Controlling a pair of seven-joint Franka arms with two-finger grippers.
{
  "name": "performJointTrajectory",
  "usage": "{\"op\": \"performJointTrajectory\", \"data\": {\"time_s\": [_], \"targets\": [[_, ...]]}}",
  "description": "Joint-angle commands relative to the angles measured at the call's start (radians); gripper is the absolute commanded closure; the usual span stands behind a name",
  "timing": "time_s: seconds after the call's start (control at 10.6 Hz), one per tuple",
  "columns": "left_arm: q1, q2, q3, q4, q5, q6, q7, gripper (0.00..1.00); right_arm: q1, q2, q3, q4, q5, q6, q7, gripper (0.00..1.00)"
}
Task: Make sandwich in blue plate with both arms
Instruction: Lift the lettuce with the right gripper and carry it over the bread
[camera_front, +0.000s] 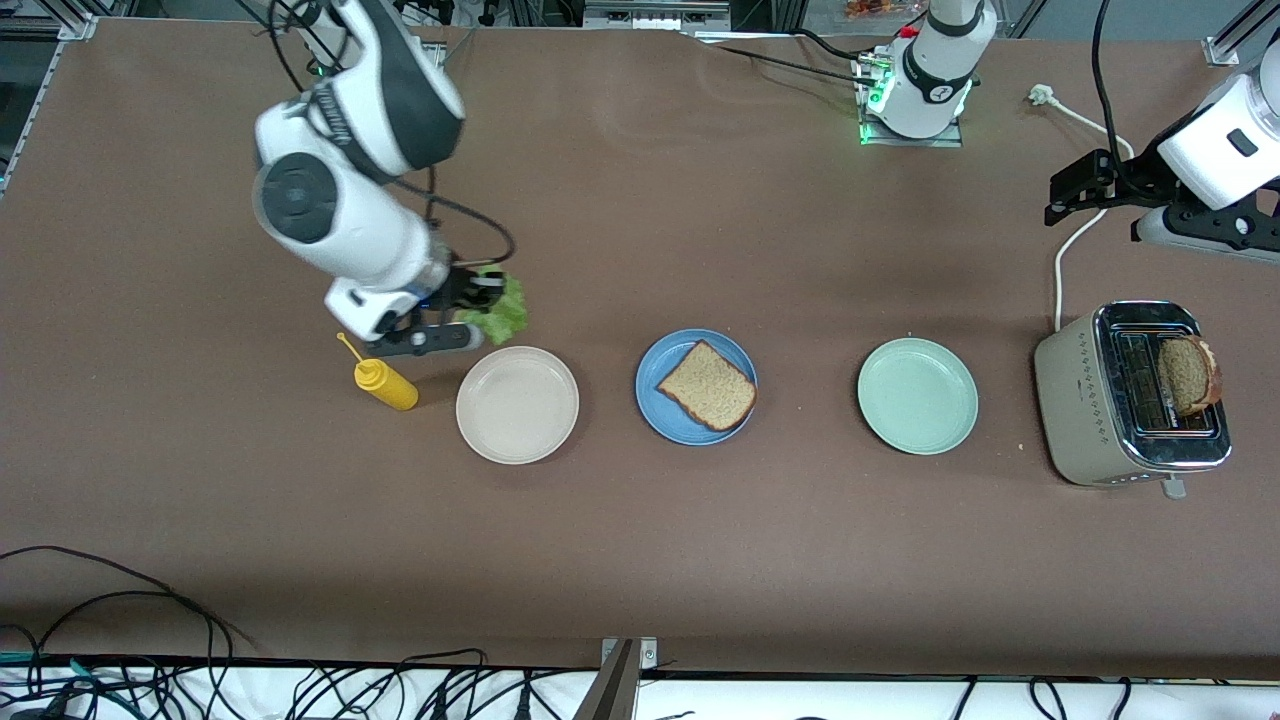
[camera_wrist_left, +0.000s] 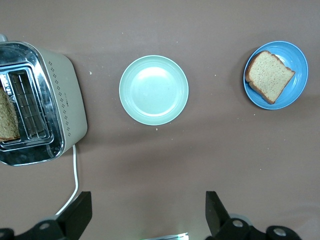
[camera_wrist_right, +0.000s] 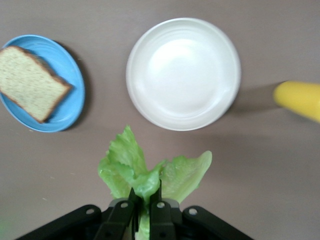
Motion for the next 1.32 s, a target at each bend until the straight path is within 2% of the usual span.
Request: {"op": "performJointTrajectory", "data": {"time_s": [0.0, 0.19, 0.38, 0.56, 1.03, 1.22], "targets": [[0.003, 0.011, -0.002, 0.031, -0.009, -0.021, 0.001, 0.00, 0.152, 0.159, -0.014, 0.209, -0.017, -0.005, 0.275, 1.00], [0.003, 0.011, -0.002, 0.031, -0.007, -0.021, 0.000, 0.00, 0.289, 0.254, -0.072, 0.311, -0.022, 0.007, 0.453, 1.00], [0.002, 0.011, -0.003, 0.032, -0.007, -0.021, -0.003, 0.00, 0.380, 0.328, -0.105, 0.349, -0.027, 0.091, 0.592, 1.00], [-0.004, 0.012, -0.005, 0.038, -0.006, -0.021, -0.003, 0.00, 0.423, 0.373, -0.115, 0.352, -0.025, 0.195, 0.682, 1.00], [0.005, 0.012, 0.000, 0.057, -0.010, -0.021, -0.003, 0.00, 0.480, 0.534, -0.134, 0.467, -0.017, 0.439, 0.920, 1.00], [0.006, 0.011, 0.001, 0.055, -0.010, -0.023, -0.005, 0.00, 0.478, 0.562, -0.152, 0.474, -0.017, 0.507, 0.921, 1.00]]}}
